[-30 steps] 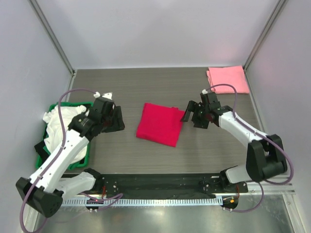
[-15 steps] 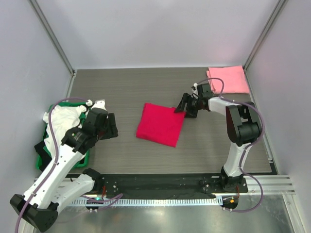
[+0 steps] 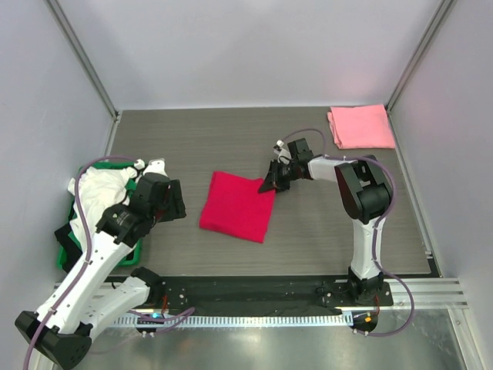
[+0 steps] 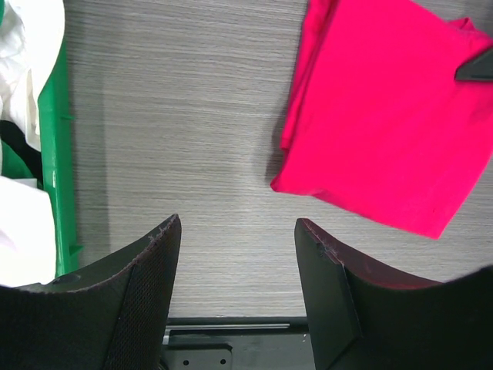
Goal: Fold and stack the t-shirts
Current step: Neatly place the folded tshirt to the corner
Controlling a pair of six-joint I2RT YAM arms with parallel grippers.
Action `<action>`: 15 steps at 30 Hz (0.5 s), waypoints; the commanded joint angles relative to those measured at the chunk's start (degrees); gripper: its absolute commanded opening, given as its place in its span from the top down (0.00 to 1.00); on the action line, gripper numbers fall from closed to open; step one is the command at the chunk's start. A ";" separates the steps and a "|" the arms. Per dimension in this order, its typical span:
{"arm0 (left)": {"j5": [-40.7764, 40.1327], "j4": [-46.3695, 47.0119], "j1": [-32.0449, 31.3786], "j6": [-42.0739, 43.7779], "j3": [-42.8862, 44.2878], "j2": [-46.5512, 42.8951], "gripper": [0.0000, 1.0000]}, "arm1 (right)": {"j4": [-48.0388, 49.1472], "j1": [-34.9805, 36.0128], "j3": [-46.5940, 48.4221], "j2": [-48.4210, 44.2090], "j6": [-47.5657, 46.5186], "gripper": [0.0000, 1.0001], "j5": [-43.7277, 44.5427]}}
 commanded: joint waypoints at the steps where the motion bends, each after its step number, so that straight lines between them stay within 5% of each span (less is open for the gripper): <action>1: -1.37 2.13 0.24 0.22 -0.19 -1.05 0.38 | -1.38 -0.10 -1.22 0.33 -2.22 0.95 -2.99; 7: -0.67 2.48 0.24 0.22 -0.46 -1.40 0.38 | -7.24 -2.47 1.76 -3.44 -5.55 0.99 2.78; 15: -2.43 2.13 0.15 -0.22 -0.10 -0.88 0.39 | -23.42 -4.76 13.97 -11.17 -20.03 0.99 35.79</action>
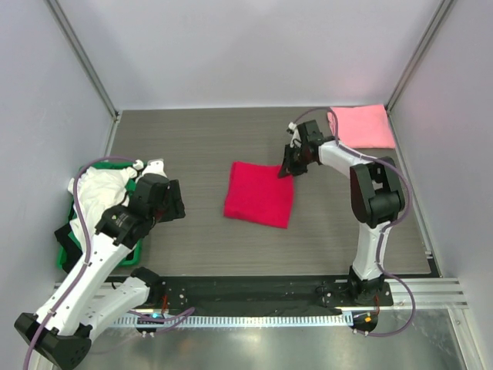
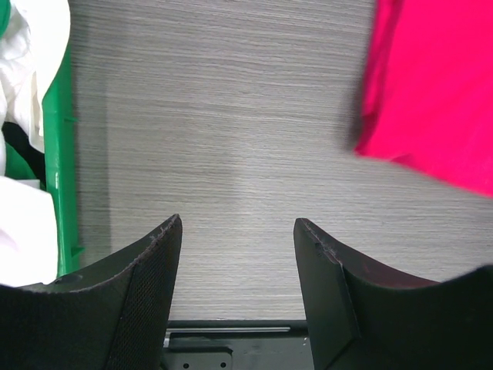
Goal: Fold and stack the t-shirts
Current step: Neatly place the folded tshirt to the corner
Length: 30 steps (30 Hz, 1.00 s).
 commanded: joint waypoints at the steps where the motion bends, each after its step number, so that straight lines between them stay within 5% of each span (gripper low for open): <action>1: -2.25 1.61 0.22 0.02 0.59 0.08 0.39 | -6.52 -1.35 5.42 -8.19 -10.63 0.99 21.85; 14: -2.34 0.64 0.22 2.31 1.39 3.52 0.40 | 4.91 -7.76 8.93 -14.00 -36.64 0.99 43.14; 30: -0.14 1.34 0.13 2.66 0.86 6.15 0.39 | 2.54 -18.48 32.48 -0.65 -38.51 0.99 33.05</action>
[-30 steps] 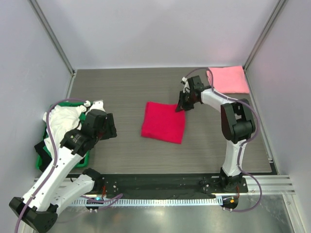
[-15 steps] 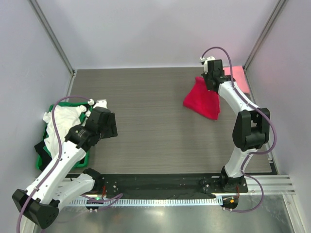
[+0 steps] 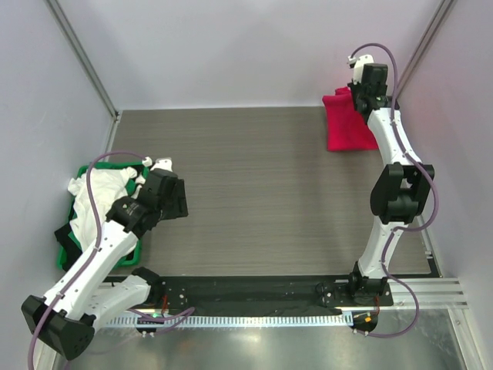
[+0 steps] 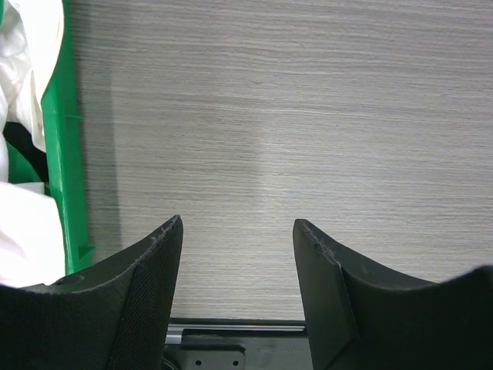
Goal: Fold and stack the t-shirts
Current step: Neatly place the folded tshirt to the corner
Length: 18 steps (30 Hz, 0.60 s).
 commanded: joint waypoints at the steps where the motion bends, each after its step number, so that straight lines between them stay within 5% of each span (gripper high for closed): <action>1: 0.53 1.41 0.22 1.00 0.31 0.92 0.40 | 1.18 -1.09 5.25 2.73 -1.24 0.99 -3.04; 18: -0.17 0.88 0.13 0.38 0.40 4.26 0.40 | 1.79 -5.40 21.95 16.53 0.43 0.99 -4.81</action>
